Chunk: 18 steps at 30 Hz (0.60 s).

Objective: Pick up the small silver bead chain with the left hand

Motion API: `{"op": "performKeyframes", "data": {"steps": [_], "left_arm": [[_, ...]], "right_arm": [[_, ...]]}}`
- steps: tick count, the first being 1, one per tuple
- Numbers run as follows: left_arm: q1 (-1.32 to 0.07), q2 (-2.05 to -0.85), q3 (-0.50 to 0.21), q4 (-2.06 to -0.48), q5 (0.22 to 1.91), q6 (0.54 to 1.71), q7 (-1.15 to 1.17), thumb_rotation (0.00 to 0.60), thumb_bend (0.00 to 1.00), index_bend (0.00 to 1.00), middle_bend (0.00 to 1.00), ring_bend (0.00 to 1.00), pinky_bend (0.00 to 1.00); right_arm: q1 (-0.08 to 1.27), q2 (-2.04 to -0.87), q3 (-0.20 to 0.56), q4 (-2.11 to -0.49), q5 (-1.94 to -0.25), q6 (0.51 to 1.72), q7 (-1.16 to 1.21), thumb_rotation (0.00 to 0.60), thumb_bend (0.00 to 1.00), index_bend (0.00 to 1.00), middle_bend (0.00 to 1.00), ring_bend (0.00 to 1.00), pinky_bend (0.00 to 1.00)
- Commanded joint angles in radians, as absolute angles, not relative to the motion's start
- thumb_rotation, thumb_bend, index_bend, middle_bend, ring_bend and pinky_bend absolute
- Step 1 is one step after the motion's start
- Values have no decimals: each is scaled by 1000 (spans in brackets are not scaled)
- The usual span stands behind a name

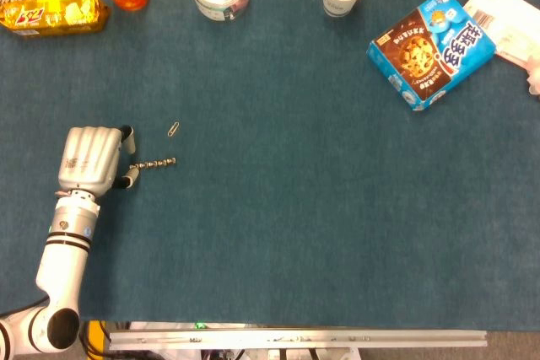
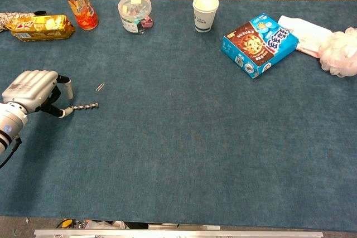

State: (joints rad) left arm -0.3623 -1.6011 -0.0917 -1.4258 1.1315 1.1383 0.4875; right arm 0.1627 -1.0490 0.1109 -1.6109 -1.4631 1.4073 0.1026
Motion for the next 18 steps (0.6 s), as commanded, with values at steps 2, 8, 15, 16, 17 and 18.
{"op": "performKeyframes", "data": {"steps": [2,8,15,16,17,18], "left_arm": [[-370,-1607,-97,-1417,1123,1134,486,600,196,503,914,918,1000],[-386,-1612,-109,-1405,1106,1126,495,600,196,502,914,918,1000],[-403,-1611,-108,-1397,1105,1112,493,600,196,500,914,918,1000],[-402,-1610,-106,-1398,1108,1114,491,600,196,500,914,918,1000],[-402,-1610,-103,-1400,1112,1115,489,600,196,498,914,918,1000],[-403,-1610,-99,-1400,1117,1115,485,600,196,497,914,918,1000]], "right_arm": [[161,-1050,110,-1610,-1463,1409,104,600,176,413,467,379,320],[157,-1050,109,-1608,-1459,1411,107,600,176,413,467,379,320],[154,-1052,107,-1604,-1458,1414,112,600,176,413,467,379,320],[153,-1053,107,-1604,-1457,1414,113,600,176,413,467,379,320],[152,-1053,107,-1603,-1457,1415,114,600,176,413,467,379,320],[152,-1053,106,-1603,-1457,1415,115,600,176,413,467,379,320]]}}
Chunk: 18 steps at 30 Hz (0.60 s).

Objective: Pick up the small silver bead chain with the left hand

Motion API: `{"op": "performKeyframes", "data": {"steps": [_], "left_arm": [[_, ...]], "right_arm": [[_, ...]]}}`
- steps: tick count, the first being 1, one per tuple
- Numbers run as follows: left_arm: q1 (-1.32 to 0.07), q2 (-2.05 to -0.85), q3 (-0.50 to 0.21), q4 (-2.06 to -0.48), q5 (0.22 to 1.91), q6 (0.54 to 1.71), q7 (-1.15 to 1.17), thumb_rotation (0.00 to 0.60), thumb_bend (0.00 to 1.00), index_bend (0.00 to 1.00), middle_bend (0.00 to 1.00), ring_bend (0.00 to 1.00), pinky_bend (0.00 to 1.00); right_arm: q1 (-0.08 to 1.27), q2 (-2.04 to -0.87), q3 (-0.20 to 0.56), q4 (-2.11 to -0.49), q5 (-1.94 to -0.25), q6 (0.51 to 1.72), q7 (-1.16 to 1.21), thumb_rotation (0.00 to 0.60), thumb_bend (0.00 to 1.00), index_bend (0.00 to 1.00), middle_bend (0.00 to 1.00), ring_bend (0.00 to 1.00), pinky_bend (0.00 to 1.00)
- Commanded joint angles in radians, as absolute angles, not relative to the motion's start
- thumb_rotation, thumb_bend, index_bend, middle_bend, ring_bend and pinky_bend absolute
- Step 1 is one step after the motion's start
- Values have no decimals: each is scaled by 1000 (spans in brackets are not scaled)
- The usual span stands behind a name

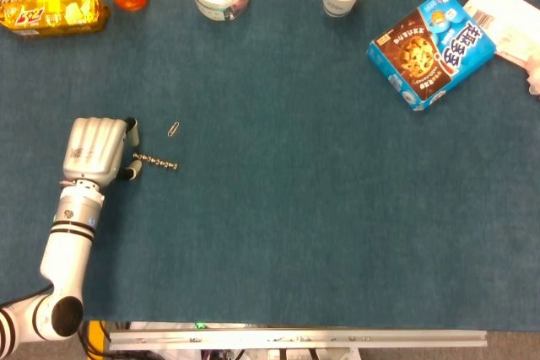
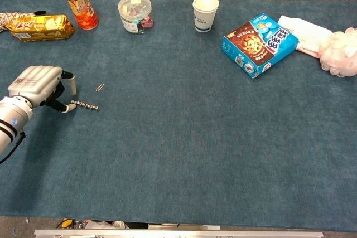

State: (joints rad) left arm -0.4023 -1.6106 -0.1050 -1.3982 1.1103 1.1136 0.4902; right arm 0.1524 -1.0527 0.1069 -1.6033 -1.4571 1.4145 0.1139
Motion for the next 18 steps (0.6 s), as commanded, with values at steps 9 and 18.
{"op": "performKeyframes", "data": {"steps": [9,18], "left_arm": [[-417,-1613,-87,-1399,1121,1100,497,600,198,492,914,918,1000],[-448,-1587,-86,-1426,1088,1068,563,600,240,489,914,918,1000]], "right_arm": [[146,-1055,105,-1596,-1457,1420,123,600,176,413,467,378,320],[138,-1057,105,-1588,-1453,1428,133,600,176,413,468,379,320]]}}
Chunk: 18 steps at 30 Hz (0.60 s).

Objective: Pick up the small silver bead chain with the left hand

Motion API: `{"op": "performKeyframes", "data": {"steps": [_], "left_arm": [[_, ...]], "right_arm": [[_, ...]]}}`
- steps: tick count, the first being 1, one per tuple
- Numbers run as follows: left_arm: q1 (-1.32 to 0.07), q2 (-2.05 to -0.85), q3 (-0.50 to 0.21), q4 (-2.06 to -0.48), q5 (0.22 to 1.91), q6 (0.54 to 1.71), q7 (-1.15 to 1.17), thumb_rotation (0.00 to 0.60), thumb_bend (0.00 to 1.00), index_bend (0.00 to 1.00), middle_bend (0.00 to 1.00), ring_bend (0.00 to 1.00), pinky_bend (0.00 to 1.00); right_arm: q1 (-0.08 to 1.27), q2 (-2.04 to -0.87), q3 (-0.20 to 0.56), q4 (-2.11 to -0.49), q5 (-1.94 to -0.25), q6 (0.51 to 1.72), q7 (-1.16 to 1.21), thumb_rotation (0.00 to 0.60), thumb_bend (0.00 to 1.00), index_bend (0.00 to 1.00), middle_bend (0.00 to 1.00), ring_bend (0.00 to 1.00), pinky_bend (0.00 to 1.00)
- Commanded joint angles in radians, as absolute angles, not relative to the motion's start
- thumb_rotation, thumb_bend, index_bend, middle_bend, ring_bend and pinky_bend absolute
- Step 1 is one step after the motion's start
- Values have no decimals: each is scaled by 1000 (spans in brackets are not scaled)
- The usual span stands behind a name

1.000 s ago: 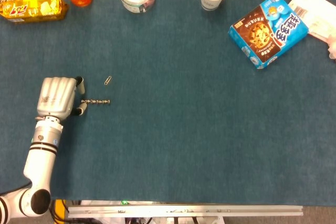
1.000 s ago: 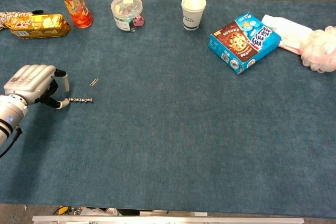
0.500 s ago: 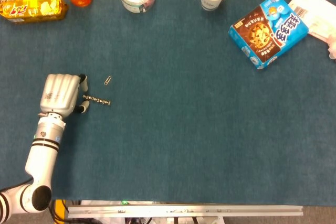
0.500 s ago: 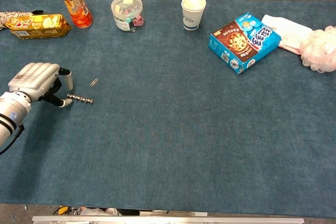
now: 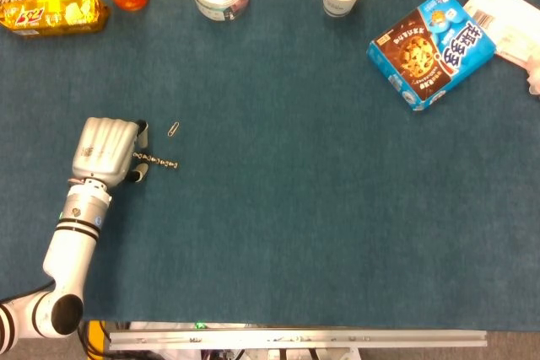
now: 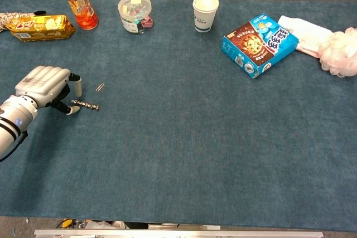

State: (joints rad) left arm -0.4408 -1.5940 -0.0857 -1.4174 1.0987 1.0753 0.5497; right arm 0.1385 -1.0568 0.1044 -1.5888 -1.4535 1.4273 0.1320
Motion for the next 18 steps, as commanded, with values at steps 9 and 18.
{"op": "performKeyframes", "data": {"steps": [9,18], "left_arm": [[-464,-1563,-80,-1462,1048,1053,599,600,296,487,912,918,1000],[-484,-1561,-75,-1475,989,1042,646,600,300,484,911,918,1000]], "right_arm": [[134,-1062,105,-1580,-1454,1433,141,600,176,413,468,379,320],[130,-1066,106,-1569,-1454,1437,153,600,176,413,469,378,320]]}}
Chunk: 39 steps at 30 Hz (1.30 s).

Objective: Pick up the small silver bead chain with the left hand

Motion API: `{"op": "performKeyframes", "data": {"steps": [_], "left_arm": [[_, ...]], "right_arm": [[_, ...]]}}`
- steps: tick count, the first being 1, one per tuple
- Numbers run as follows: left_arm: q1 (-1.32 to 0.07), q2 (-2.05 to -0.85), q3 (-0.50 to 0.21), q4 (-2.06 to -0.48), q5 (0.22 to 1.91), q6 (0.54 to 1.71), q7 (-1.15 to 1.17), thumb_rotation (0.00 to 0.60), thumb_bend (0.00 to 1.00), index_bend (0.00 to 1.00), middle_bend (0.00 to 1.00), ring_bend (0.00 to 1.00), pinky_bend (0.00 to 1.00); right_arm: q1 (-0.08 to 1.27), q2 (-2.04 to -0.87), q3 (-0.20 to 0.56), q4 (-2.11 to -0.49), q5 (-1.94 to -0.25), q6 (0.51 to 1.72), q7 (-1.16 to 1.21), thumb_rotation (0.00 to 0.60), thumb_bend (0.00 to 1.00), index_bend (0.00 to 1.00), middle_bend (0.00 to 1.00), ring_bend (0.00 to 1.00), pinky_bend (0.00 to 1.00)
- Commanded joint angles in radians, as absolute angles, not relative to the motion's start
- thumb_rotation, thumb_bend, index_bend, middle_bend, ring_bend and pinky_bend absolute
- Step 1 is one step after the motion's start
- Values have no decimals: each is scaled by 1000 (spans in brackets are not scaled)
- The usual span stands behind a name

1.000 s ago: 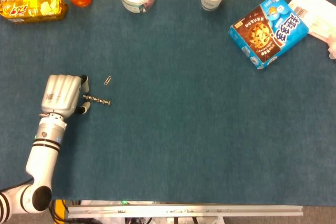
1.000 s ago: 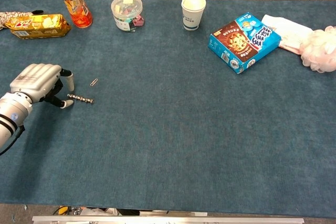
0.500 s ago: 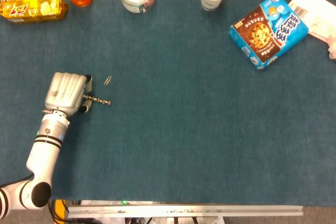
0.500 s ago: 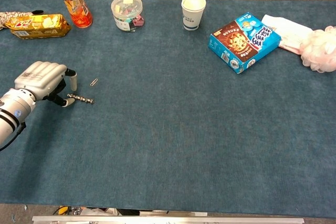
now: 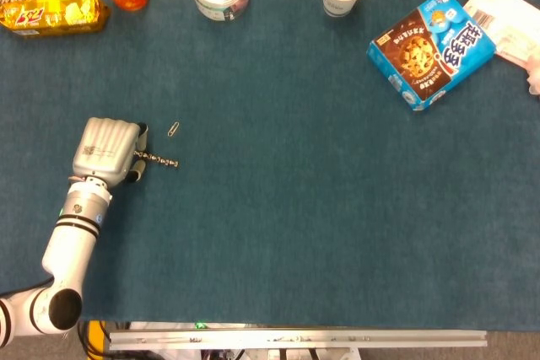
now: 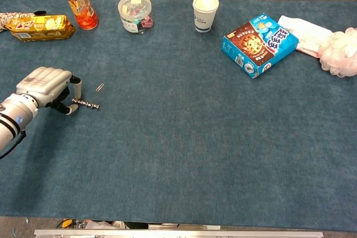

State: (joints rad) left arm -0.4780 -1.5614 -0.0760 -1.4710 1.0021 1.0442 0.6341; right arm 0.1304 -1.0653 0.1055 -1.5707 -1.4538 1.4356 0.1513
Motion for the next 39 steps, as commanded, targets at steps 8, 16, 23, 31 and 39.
{"op": "performKeyframes", "data": {"steps": [8,16,23,31,39], "left_arm": [[-495,-1559,-70,-1486,967,1048,660,600,337,487,911,918,1000],[-503,-1570,-64,-1476,955,1048,652,600,339,499,911,918,1000],[-506,-1574,-63,-1471,949,1052,641,600,339,528,912,918,1000],[-505,-1577,-63,-1466,962,1063,610,600,339,566,918,918,1000],[-500,-1568,-63,-1472,997,1091,587,600,340,588,921,919,1000]], "right_arm": [[128,-1070,107,-1560,-1453,1439,161,600,176,413,470,379,320],[126,-1074,109,-1554,-1451,1439,166,600,176,413,472,379,320],[124,-1074,110,-1555,-1451,1442,165,600,177,413,473,379,320],[121,-1075,111,-1558,-1454,1449,165,600,177,413,474,379,320],[115,-1072,112,-1563,-1459,1463,167,600,176,413,476,379,320]]}}
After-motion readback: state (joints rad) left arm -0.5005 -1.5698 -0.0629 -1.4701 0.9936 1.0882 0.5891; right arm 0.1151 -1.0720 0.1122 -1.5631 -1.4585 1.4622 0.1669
